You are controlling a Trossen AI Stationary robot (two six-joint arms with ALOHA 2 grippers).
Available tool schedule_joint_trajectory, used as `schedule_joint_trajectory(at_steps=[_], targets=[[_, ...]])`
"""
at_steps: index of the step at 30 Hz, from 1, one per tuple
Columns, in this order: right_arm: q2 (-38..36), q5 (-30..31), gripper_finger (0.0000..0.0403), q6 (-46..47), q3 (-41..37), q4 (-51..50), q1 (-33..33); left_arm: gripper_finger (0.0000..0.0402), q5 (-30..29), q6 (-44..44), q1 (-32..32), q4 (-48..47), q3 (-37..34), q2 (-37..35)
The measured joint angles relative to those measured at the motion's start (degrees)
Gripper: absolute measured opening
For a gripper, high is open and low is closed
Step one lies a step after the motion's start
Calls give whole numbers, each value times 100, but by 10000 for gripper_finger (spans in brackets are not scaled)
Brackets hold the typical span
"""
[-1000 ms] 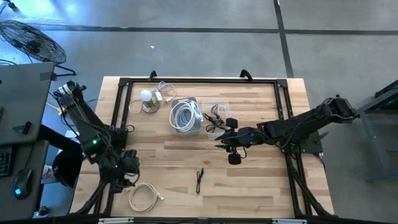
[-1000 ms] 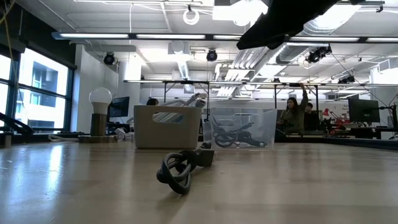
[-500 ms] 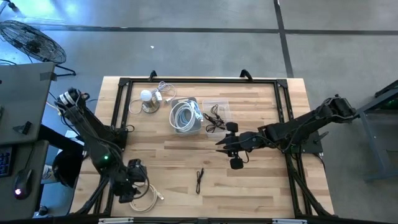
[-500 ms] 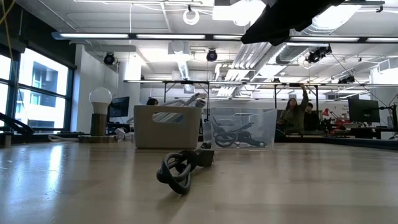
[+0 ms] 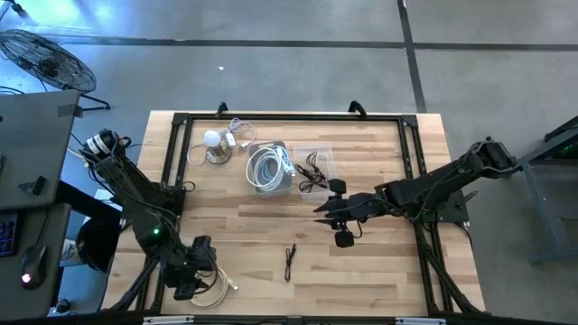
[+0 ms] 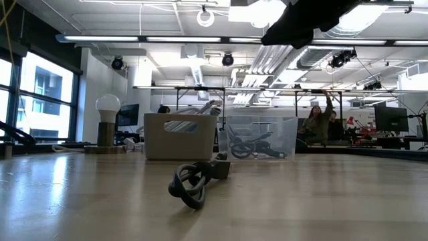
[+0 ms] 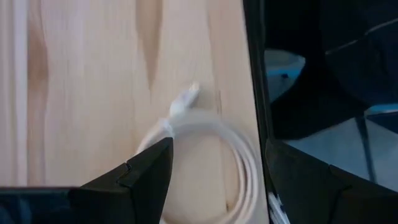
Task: Pick & Place USB Port
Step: Put the brown HDMI cable into the gray bin
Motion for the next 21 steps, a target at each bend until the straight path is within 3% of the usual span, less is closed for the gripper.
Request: schedule_joint_trajectory(at_steps=[9,21], targets=[[0,2,116,-13,0,0,12,253,-267,342,2,264,0,-2],[2,2,116,-45,0,-2,12,253,-297,-550,7,55,2,101]])
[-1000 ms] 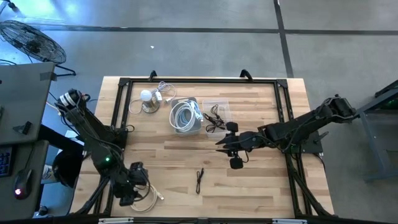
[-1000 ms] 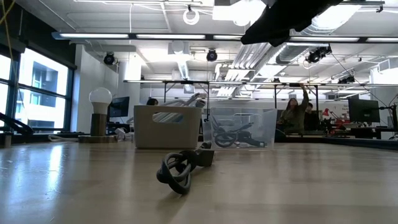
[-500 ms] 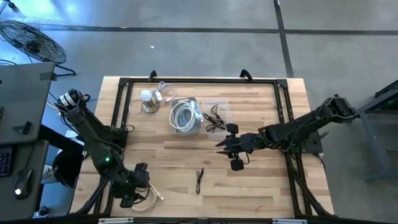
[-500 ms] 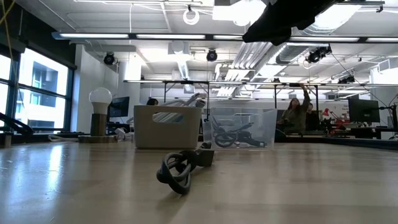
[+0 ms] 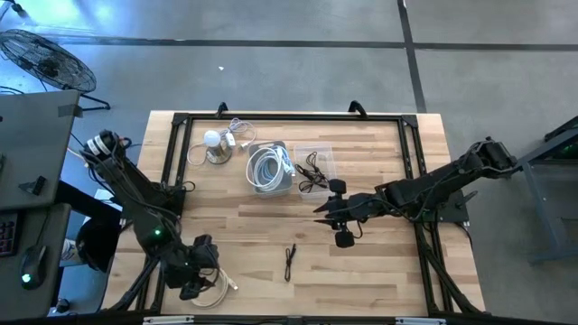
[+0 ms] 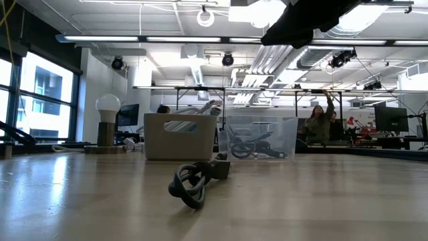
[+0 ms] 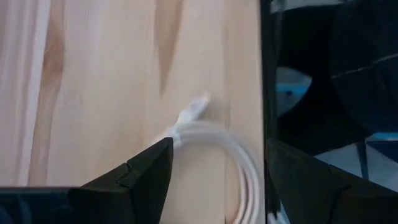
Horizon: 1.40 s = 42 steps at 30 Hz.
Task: Pick & Place USB Port
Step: Put the brown HDMI cable into the gray bin
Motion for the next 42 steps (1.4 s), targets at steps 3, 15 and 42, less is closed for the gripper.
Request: schedule_joint_trajectory(at_steps=[3,15,42], targets=[[0,-6,117,-34,0,0,0,253,404,-302,-2,-233,0,154],[0,-17,116,-25,-2,-44,0,253,1216,-594,0,-494,0,781],[0,-2,116,-10,-2,-64,142,253,650,-349,0,-1172,0,972]])
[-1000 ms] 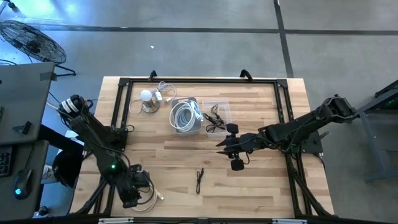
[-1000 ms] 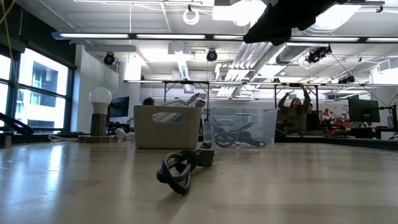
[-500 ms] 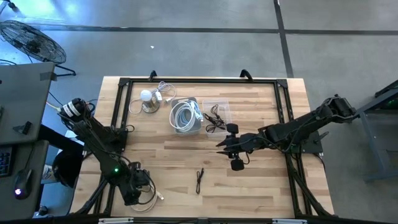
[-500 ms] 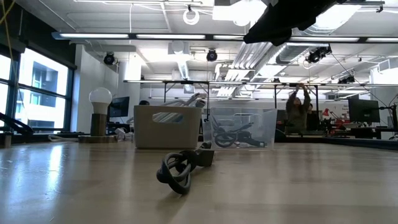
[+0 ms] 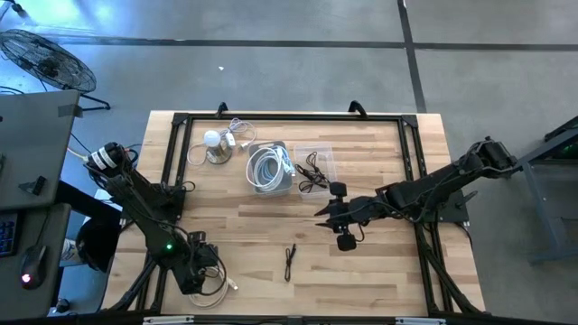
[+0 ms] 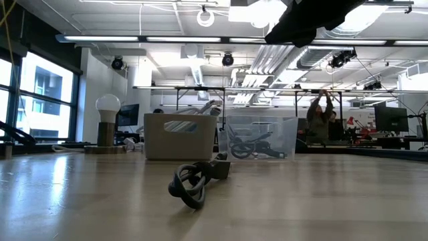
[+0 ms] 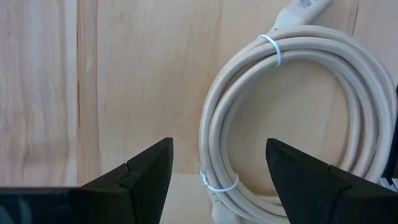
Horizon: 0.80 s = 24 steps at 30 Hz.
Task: Pick & Place USB Port
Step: Put the brown HDMI cable into the gray bin
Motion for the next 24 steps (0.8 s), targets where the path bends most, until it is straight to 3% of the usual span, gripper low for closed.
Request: schedule_joint_trajectory(at_steps=[16,19,22,24], targets=[[0,4,116,-2,0,-13,0,238,570,5,0,51,17,790],[0,5,116,24,0,-13,0,176,567,-10,2,-22,17,869],[0,7,116,31,0,-13,0,61,371,-116,2,-112,9,879],[0,7,116,35,0,-13,0,34,184,-140,-4,-106,9,881]])
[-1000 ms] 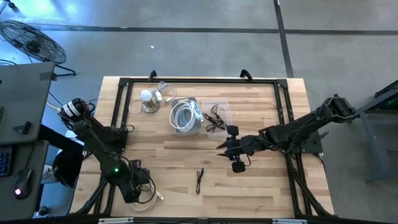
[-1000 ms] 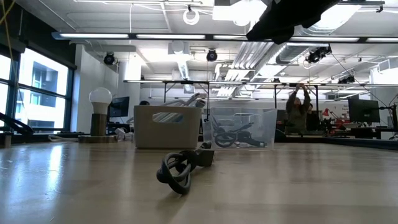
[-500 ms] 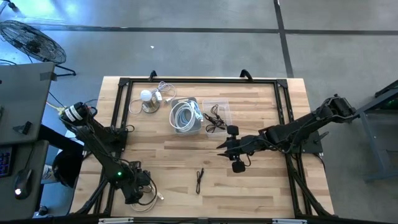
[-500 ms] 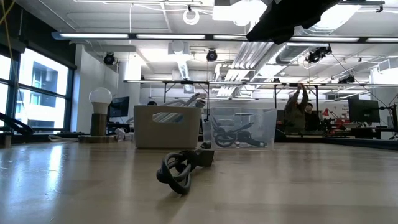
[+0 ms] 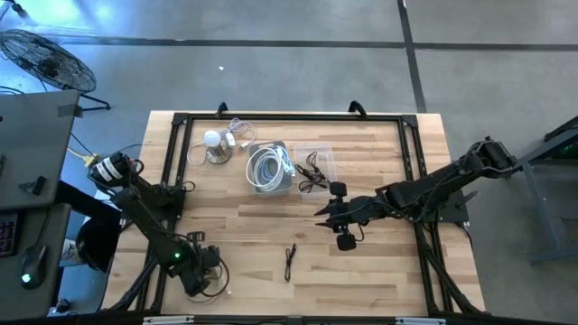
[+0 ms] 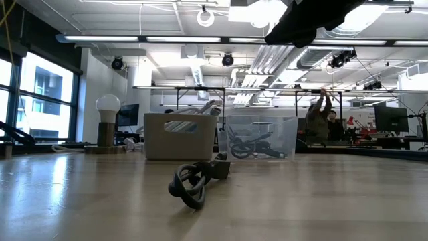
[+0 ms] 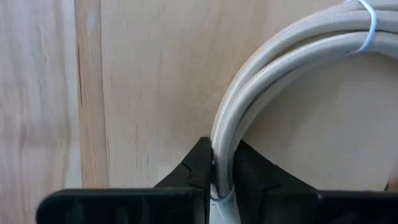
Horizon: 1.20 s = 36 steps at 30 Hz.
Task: Pick & Place USB Port
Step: Put the brown HDMI cable into the gray bin
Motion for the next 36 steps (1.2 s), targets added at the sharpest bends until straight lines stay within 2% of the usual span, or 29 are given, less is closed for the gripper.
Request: schedule_joint_trajectory(at_steps=[6,12,14,19,25,28,31,36], targets=[[0,0,116,4,0,2,0,34,-329,-8,-11,-90,110,13],[0,-2,116,4,0,39,0,34,-1818,307,21,-498,560,-50],[0,0,116,4,0,41,-1,34,-2107,403,4,-704,725,-76],[0,-3,116,4,0,37,0,34,-2903,596,8,-1552,1194,-92],[0,-2,116,4,0,19,46,34,-4432,848,8,-2751,1667,-96],[0,-2,116,-4,0,15,115,34,-5072,984,161,-3269,1750,-117],[0,-2,116,-15,0,15,194,34,-5436,1038,438,-3828,1738,-291],[0,-2,116,-3,0,-2,373,34,-5983,1646,1053,-4070,1731,-725]])
